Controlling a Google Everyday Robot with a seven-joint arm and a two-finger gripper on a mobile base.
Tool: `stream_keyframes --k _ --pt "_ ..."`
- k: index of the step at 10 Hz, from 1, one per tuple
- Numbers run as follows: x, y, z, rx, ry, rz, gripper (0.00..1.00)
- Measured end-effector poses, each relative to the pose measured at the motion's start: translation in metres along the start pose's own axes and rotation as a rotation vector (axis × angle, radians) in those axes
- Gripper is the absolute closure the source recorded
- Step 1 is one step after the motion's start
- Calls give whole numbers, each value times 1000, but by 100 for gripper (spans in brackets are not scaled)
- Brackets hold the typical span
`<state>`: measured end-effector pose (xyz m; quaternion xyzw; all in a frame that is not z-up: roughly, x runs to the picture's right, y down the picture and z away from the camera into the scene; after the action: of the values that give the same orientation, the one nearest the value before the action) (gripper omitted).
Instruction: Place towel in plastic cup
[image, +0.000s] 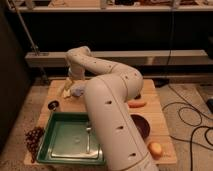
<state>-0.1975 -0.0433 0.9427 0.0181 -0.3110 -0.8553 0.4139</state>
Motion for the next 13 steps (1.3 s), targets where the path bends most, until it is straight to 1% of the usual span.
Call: stream_keyframes --k 2,3,4,6,9,13 --pt "-6 1 10 13 -6 4 20" --pt "-12 3 19 28 -8 9 20" --pt "-15 6 22 33 -7 14 20" --pt "-18 10 26 27 -7 15 20" --pt "-17 10 37 13 -7 11 20" --pt "-18 10 51 7 2 20 20"
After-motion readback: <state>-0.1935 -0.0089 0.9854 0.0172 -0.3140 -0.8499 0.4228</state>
